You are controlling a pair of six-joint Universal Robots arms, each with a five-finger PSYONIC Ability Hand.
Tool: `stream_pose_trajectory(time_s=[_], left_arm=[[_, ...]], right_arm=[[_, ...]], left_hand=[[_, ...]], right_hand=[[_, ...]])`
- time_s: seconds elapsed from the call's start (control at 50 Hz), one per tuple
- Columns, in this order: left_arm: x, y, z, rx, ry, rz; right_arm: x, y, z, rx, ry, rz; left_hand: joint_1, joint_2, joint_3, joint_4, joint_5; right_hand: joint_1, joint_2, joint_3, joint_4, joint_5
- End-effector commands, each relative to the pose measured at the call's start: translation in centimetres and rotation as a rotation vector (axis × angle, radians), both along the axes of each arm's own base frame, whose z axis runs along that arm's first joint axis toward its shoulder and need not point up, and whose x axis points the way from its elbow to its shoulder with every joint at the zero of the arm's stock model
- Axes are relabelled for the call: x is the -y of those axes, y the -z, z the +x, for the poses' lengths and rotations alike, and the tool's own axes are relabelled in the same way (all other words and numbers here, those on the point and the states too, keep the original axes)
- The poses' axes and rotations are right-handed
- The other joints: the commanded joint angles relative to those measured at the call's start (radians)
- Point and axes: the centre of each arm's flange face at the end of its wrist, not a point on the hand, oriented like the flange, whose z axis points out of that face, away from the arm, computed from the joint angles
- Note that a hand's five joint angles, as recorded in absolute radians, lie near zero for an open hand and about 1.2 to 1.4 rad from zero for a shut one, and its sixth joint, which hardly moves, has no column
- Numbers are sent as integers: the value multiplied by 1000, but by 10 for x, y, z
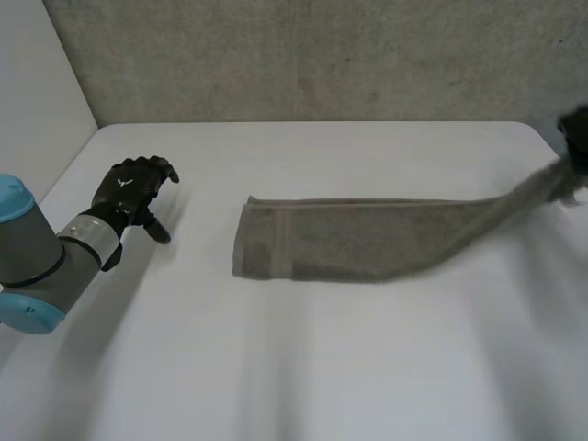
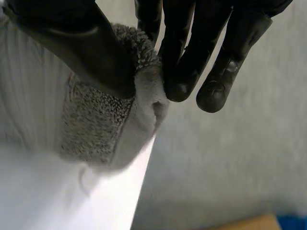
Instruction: Fold the towel.
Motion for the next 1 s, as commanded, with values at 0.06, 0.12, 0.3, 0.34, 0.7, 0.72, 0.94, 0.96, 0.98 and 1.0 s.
stream_pose_trajectory(time_s=[0.06, 0.12, 0.3, 0.34, 0.7, 0.72, 0.94, 0.96, 0.98, 1.0], left_arm=[[-2, 1, -1, 1, 3, 5], [-3, 2, -1, 3, 3, 7], [-3, 3, -1, 2, 3, 11], [-3, 3, -1, 2, 3, 12], [-6, 6, -6, 4, 19, 18], [-7, 6, -7, 4, 22, 19], [-12, 8, -14, 5, 40, 24], [-12, 7, -15, 5, 43, 22], [-13, 8, -15, 6, 43, 28], [-14, 8, -15, 6, 43, 28]], right_arm=[[-84, -28, 187, 38, -413, -92], [-128, -11, 240, 37, -557, -66], [-200, 71, 304, -66, -767, 72], [-200, 84, 304, -120, -761, 76], [-141, 65, 189, 45, -419, 227], [-140, 70, 179, 78, -411, 250], [-133, 112, 129, 160, -350, 356], [-133, 112, 129, 160, -350, 356], [-131, 120, 126, 160, -340, 364], [-131, 120, 126, 160, -340, 364]], left_hand=[[-60, -47, -58, -64, -34], [-60, -47, -58, -64, -34], [-60, -47, -58, -64, -34], [-60, -47, -58, -64, -34], [-60, -47, -58, -64, -34], [-60, -47, -58, -64, -34], [-57, -44, -55, -61, -31], [-60, -47, -58, -64, -34], [-60, -47, -58, -64, -34], [-60, -47, -58, -64, -34]], right_hand=[[90, 106, 76, 63, 65], [90, 106, 76, 63, 65], [-725, -709, -739, -752, -750], [-1132, -1115, -1146, -1158, -1156], [-1132, -1115, -1146, -1158, -1156], [-1132, -1115, -1146, -1158, -1156], [-919, -903, -933, -946, -944], [-919, -903, -933, -945, -944], [-881, -865, -895, -908, -906], [-881, -864, -895, -907, -905]])
